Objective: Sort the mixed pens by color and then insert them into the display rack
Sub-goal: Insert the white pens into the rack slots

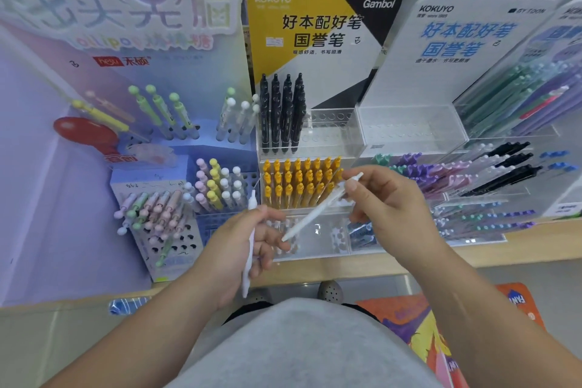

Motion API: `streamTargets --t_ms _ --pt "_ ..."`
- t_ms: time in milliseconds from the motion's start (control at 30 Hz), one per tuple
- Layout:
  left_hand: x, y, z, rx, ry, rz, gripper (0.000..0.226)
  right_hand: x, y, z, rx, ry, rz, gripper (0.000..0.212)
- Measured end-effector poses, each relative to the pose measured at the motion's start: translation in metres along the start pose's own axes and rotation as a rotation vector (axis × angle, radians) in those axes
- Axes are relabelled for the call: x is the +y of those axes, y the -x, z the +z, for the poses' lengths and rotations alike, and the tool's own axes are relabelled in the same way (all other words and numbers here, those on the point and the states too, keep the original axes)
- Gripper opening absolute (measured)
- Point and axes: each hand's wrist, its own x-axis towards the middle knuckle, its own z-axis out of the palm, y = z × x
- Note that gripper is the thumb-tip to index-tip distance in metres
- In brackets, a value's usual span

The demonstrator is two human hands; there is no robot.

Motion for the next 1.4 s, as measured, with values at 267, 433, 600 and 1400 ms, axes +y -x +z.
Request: streamTargets --t_ms 267,433,600,1400 --pt "-0.011 0.005 -0.003 0.098 0.198 -0.028 0.046 0.020 -0.008 -0.004 -0.144 0.317 -0.040 0.010" --pt "-0.013 0.008 -0.003 0.154 0.277 0.010 0.037 0.029 -0.012 -0.003 -0.231 0.562 -0.132 0.005" --pt "-0.016 0.012 -0.004 0.176 0.262 0.055 0.032 0.029 -0.014 0.001 -0.161 0.306 -0.022 0.006" --pt "-0.016 0.009 -0.004 0.210 0.061 0.042 0.022 0.099 -0.017 0.024 -0.039 0.818 -0.539 0.017"
